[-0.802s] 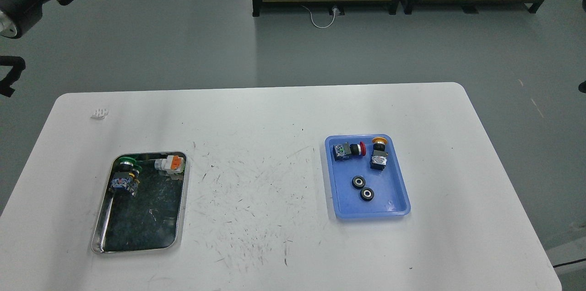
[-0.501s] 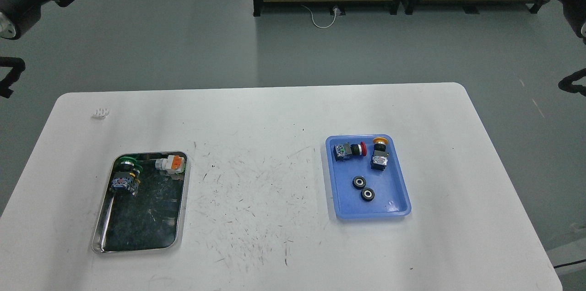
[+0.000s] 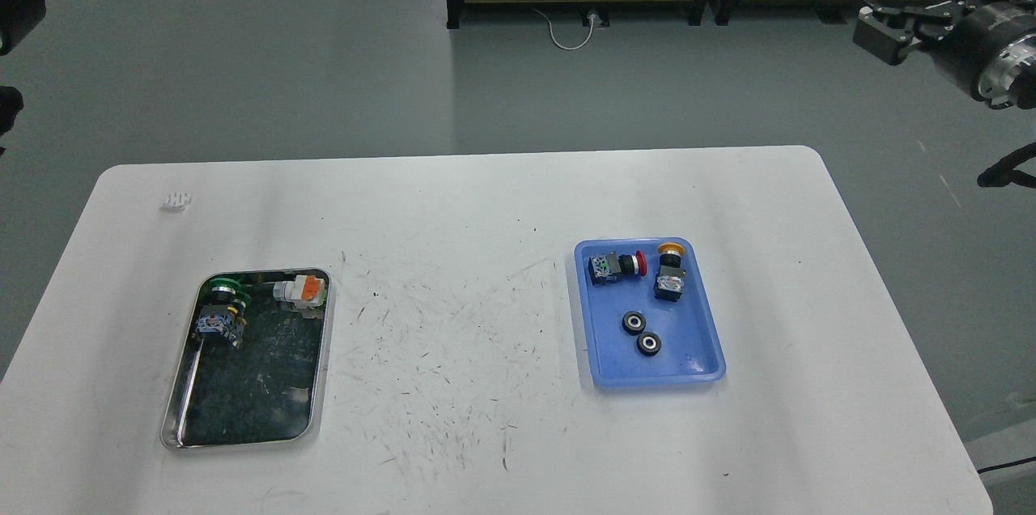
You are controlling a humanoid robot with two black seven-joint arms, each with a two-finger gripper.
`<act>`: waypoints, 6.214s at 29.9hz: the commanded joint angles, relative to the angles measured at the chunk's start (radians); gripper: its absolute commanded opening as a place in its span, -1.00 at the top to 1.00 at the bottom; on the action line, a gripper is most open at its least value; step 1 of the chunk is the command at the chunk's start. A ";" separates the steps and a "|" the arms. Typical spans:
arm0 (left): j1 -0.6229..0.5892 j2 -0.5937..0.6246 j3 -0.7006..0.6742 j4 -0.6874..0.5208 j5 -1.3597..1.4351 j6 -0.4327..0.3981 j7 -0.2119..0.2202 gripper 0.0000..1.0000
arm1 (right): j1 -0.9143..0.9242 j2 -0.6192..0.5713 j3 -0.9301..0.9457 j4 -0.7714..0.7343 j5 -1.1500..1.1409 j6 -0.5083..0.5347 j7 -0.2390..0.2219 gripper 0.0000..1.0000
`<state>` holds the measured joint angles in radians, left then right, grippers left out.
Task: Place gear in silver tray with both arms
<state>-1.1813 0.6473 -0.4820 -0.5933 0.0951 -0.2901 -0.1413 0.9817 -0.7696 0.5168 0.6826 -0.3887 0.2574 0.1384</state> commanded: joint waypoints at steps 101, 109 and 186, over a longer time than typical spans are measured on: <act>-0.001 0.015 0.169 -0.005 0.057 0.037 0.014 -0.96 | -0.150 0.340 -0.561 0.135 -0.160 0.046 -0.097 -0.13; -0.001 0.015 0.171 -0.005 0.057 0.038 0.014 -0.96 | -0.147 0.339 -0.560 0.135 -0.159 0.060 -0.098 0.10; -0.009 0.020 0.189 -0.007 0.078 0.055 0.016 -0.96 | 0.054 0.770 -0.779 0.074 -0.107 0.161 -0.108 -0.22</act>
<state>-1.1901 0.6659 -0.2972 -0.5998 0.1733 -0.2347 -0.1258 1.0355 -0.0028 -0.2629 0.7628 -0.4954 0.4186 0.0273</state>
